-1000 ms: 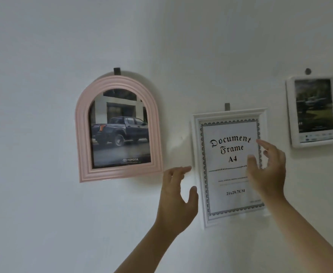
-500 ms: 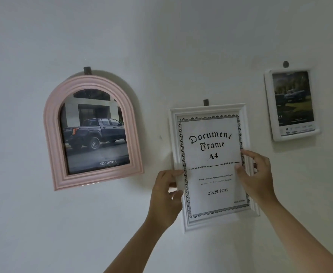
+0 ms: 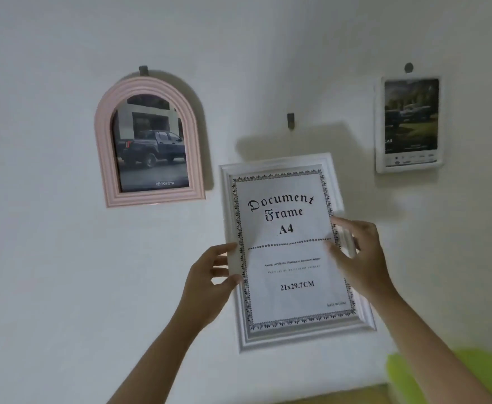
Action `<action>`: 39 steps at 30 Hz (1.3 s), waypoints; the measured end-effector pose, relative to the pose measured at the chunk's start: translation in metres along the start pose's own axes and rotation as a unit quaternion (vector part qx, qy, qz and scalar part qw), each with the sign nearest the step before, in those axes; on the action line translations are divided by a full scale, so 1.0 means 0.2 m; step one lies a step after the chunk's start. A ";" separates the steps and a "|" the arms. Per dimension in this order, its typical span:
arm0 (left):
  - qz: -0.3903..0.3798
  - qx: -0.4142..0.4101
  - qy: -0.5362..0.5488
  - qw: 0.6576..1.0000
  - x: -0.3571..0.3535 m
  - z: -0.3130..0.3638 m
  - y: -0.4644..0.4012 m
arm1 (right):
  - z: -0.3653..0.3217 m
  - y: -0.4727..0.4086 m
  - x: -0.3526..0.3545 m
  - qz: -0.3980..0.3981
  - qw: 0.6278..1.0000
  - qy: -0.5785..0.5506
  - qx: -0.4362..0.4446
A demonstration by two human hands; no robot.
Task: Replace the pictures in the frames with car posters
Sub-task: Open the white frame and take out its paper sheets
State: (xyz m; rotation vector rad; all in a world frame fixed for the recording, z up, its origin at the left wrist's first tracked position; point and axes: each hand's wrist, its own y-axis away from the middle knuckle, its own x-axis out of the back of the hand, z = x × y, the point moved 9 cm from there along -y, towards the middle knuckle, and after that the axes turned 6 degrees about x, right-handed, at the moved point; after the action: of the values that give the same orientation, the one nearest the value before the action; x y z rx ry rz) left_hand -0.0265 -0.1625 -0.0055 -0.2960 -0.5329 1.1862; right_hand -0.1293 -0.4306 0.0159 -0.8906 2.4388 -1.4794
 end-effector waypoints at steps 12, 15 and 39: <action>-0.028 0.309 0.085 0.947 -0.15 -0.65 0.95 | 0.17 1.06 0.04 -0.163 0.906 -0.282 -0.270; -0.025 0.357 0.071 0.931 -0.27 -0.76 1.09 | 0.28 1.21 0.09 -0.167 0.900 -0.271 -0.298; -0.210 0.309 -0.112 0.921 -1.36 -0.41 1.07 | 0.65 1.43 0.28 -0.057 0.803 -0.268 -0.529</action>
State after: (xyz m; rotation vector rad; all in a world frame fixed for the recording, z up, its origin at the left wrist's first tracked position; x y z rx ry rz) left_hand -0.2268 -0.3347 -0.2421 0.4836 -0.3657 0.9121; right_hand -0.2376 -0.4637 -0.2819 -1.3590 2.6024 0.3241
